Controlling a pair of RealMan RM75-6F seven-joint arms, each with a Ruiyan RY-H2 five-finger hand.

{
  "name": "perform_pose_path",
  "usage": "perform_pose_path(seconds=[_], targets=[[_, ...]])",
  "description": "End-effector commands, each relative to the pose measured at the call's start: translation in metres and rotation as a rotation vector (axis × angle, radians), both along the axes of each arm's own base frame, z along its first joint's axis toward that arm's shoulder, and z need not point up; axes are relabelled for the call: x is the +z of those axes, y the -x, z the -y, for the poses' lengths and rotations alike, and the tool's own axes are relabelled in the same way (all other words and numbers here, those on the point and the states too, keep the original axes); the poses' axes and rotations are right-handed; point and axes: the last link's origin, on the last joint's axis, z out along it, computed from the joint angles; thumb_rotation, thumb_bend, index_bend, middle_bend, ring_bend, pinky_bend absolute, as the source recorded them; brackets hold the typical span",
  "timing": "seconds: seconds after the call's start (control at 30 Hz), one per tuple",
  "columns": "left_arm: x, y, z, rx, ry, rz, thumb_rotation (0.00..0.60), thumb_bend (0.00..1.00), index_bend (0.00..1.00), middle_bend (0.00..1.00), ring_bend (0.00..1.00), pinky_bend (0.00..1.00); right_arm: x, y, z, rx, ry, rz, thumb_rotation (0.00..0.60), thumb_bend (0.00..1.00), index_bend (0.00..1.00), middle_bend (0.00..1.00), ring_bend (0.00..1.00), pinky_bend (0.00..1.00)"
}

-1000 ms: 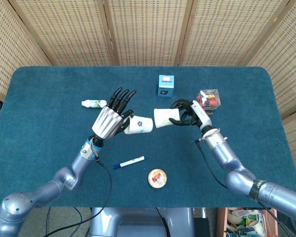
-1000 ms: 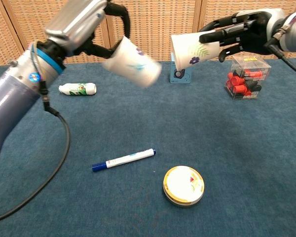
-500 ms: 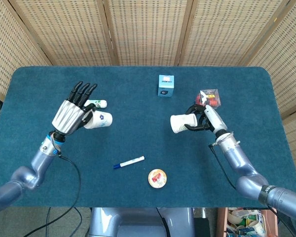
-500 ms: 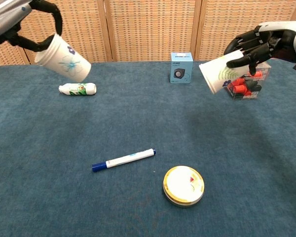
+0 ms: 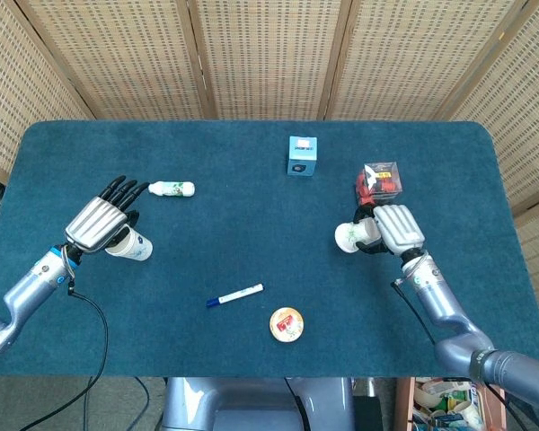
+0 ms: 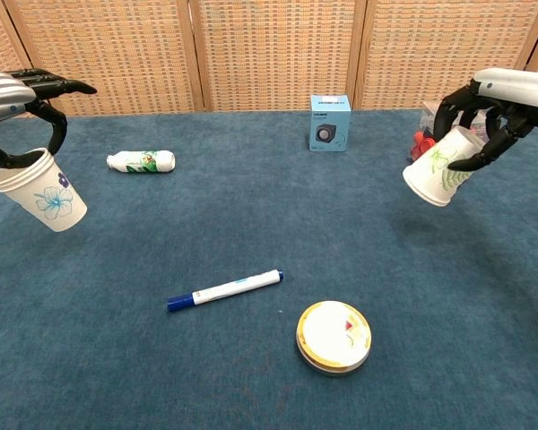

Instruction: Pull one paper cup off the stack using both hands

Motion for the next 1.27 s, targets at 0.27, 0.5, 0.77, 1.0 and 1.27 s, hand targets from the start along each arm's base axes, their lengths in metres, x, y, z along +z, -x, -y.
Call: perform_pose_path(seconds=[0.27, 0.5, 0.77, 1.0, 1.27], targets=[[-0.015, -0.001, 0.000, 0.002, 0.014, -0.025, 0.600, 0.57, 0.23, 0.00, 0.00, 0.00, 0.002, 0.012, -0.011, 0.094, 0.052, -0.178, 0.600, 0.50, 0.45, 0.39, 0.37, 0.59], [-0.015, 0.003, 0.006, 0.023, 0.016, -0.008, 0.600, 0.55, 0.00, 0.00, 0.00, 0.00, 0.005, 0.014, -0.020, 0.109, 0.073, -0.262, 0.600, 0.08, 0.12, 0.03, 0.03, 0.25], [0.039, 0.003, 0.021, 0.057, -0.140, 0.204, 0.600, 0.38, 0.00, 0.00, 0.00, 0.00, 0.038, 0.012, -0.058, 0.141, 0.156, -0.228, 0.600, 0.01, 0.09, 0.00, 0.00, 0.18], [0.070, 0.024, 0.064, 0.231, -0.237, 0.354, 0.600, 0.13, 0.00, 0.00, 0.00, 0.00, 0.069, 0.043, -0.108, 0.134, 0.263, -0.196, 0.600, 0.00, 0.08, 0.00, 0.00, 0.09], [0.076, 0.036, 0.128, 0.384, -0.268, 0.448, 0.600, 0.11, 0.00, 0.00, 0.00, 0.00, 0.085, 0.071, -0.162, 0.089, 0.340, -0.148, 0.600, 0.00, 0.01, 0.00, 0.00, 0.00]])
